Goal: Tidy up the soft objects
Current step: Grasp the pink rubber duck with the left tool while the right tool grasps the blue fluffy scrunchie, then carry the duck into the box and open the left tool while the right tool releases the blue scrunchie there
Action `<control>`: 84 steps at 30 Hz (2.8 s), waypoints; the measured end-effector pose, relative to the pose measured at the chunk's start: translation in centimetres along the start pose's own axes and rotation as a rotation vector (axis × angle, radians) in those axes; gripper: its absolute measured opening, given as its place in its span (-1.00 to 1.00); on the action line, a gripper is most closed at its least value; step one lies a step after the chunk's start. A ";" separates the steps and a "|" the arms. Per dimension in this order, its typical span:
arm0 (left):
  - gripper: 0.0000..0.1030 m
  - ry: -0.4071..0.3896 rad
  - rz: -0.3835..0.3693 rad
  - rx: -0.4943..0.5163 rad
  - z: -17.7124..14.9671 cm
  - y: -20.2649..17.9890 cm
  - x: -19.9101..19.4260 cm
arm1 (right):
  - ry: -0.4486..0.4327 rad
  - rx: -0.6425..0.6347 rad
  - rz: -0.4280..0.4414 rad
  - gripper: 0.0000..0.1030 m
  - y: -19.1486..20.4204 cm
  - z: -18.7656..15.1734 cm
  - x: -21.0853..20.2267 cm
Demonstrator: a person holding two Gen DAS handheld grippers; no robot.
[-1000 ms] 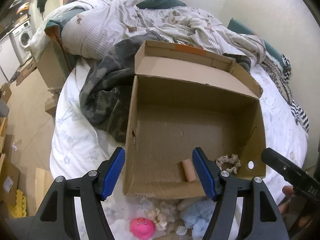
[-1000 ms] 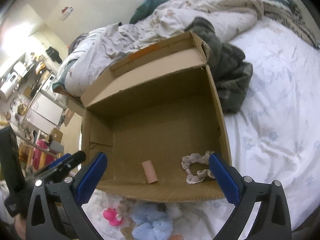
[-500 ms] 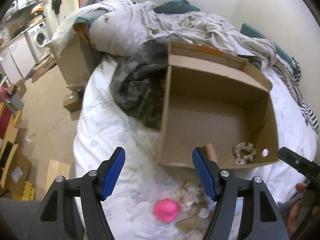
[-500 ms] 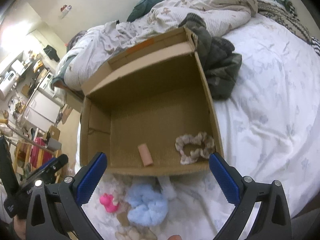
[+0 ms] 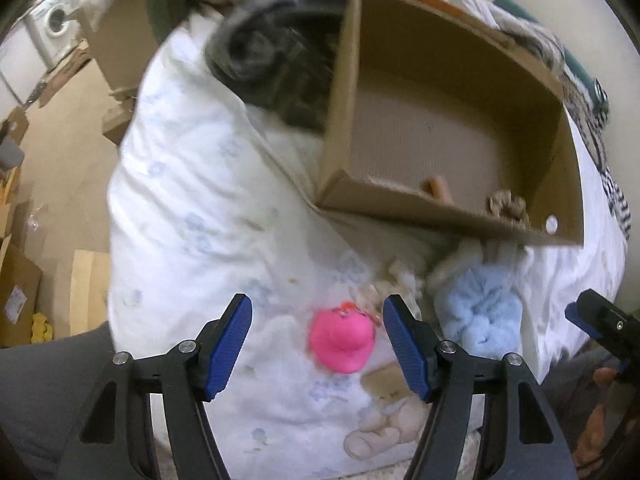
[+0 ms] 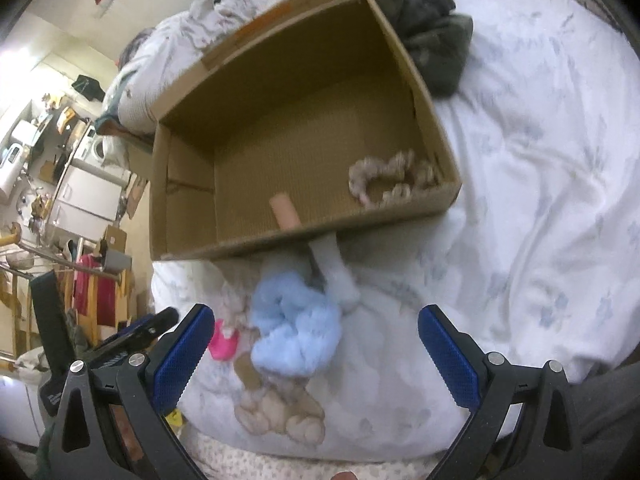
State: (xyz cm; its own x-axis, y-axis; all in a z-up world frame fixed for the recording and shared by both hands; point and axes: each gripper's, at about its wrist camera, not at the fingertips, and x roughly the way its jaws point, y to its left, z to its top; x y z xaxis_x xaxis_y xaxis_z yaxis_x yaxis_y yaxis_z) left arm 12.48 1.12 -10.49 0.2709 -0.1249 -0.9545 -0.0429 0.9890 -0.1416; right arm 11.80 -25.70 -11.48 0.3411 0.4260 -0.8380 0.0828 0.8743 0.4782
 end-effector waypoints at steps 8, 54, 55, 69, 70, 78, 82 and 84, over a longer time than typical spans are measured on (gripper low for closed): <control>-0.51 0.105 -0.031 0.013 -0.9 -1.5 2.9 | 0.037 0.041 0.003 1.00 -0.8 0.2 0.9; -0.52 -0.172 -0.048 0.049 1.5 -1.2 -8.8 | -0.042 -0.076 0.348 -0.80 3.3 1.9 -6.3; -0.52 -0.184 -0.049 0.052 1.9 -1.4 -9.2 | -0.054 -0.082 0.346 -0.80 3.3 2.2 -6.7; -0.52 -0.249 -0.032 0.113 7.7 -3.3 -8.8 | -0.115 -0.092 0.302 -0.80 3.5 7.0 -6.6; -0.52 -0.248 -0.034 0.117 8.0 -3.5 -8.5 | -0.121 -0.092 0.299 -0.80 3.4 7.4 -6.3; -0.52 -0.243 -0.046 0.100 10.0 -3.7 -4.9 | -0.119 -0.058 0.245 -0.80 1.1 8.2 -2.1; -0.52 -0.238 -0.058 0.060 10.6 -3.7 -3.4 | -0.064 -0.048 0.196 -0.80 0.4 8.2 -0.1; -0.52 -0.253 -0.049 0.074 10.6 -4.2 -3.0 | -0.049 -0.058 0.173 -0.80 0.3 8.2 0.5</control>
State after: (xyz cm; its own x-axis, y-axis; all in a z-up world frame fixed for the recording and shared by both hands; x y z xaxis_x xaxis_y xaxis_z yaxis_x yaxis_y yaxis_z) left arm 22.05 -1.86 -4.22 0.5030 -0.1580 -0.8497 0.0444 0.9866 -0.1571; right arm 19.69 -27.09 -9.58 0.3906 0.5603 -0.7304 -0.0346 0.8019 0.5965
